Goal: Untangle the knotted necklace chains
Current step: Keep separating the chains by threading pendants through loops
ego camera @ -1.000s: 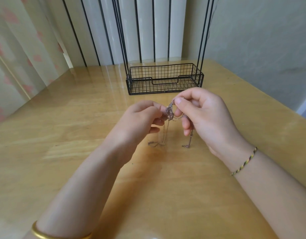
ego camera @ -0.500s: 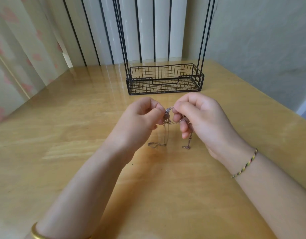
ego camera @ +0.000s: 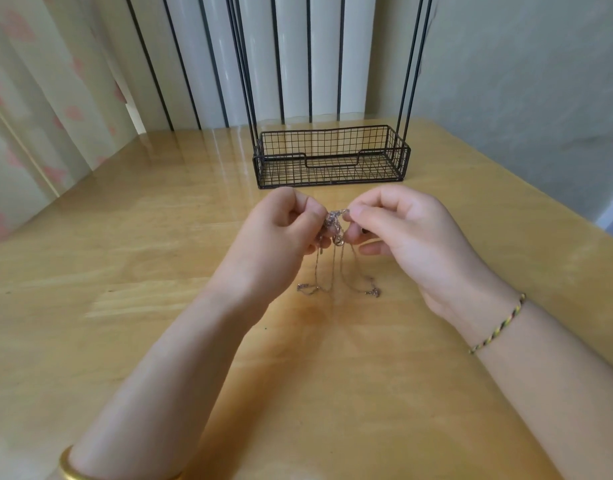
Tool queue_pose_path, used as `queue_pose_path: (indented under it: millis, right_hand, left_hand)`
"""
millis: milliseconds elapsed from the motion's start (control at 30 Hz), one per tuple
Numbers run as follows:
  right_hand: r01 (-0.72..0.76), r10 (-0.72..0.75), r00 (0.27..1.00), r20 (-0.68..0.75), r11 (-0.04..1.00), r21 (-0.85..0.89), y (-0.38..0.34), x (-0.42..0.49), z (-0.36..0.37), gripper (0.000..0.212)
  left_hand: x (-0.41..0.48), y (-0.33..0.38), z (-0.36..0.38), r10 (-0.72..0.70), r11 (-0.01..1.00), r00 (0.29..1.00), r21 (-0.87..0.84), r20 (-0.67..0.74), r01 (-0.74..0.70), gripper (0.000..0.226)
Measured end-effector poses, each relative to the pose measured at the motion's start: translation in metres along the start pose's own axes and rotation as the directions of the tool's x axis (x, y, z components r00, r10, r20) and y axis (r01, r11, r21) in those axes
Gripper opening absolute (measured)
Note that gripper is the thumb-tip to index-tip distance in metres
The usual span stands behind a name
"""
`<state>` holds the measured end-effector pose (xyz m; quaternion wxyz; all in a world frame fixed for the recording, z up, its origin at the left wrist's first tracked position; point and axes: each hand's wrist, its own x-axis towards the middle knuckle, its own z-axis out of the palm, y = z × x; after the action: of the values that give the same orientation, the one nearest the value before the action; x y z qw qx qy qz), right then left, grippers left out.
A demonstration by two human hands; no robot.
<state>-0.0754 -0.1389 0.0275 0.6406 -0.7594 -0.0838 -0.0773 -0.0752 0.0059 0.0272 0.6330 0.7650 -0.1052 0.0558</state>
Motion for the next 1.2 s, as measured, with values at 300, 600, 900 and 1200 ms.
queue_pose_path:
  millis: [300, 600, 900, 1200]
  right_hand:
    - [-0.021, 0.025, 0.999, -0.024, 0.986, 0.163, -0.0009, 0.0016, 0.0013, 0.014]
    - [-0.045, 0.032, 0.997, 0.077, 0.984, 0.170, -0.0005, -0.0003, 0.0029, 0.017]
    - [-0.003, -0.011, 0.998, 0.057, 0.974, 0.228, -0.0009, 0.0007, 0.0024, 0.012]
    - [-0.001, -0.004, 1.000, 0.020, 0.970, 0.241, -0.0019, 0.0008, 0.0026, 0.014]
  left_hand:
    - [0.0007, 0.0016, -0.0037, 0.034, 0.998, 0.997, -0.059, 0.064, -0.030, 0.017]
    - [0.0018, 0.0036, -0.0035, -0.039, 0.957, 0.999, -0.289, -0.008, 0.035, 0.019]
    - [0.0003, 0.0056, -0.0031, -0.149, 0.893, 0.954, -0.378, 0.261, 0.243, 0.021]
    - [0.0003, 0.0061, -0.0051, -0.174, 0.925, 0.959, -0.297, 0.222, 0.236, 0.015]
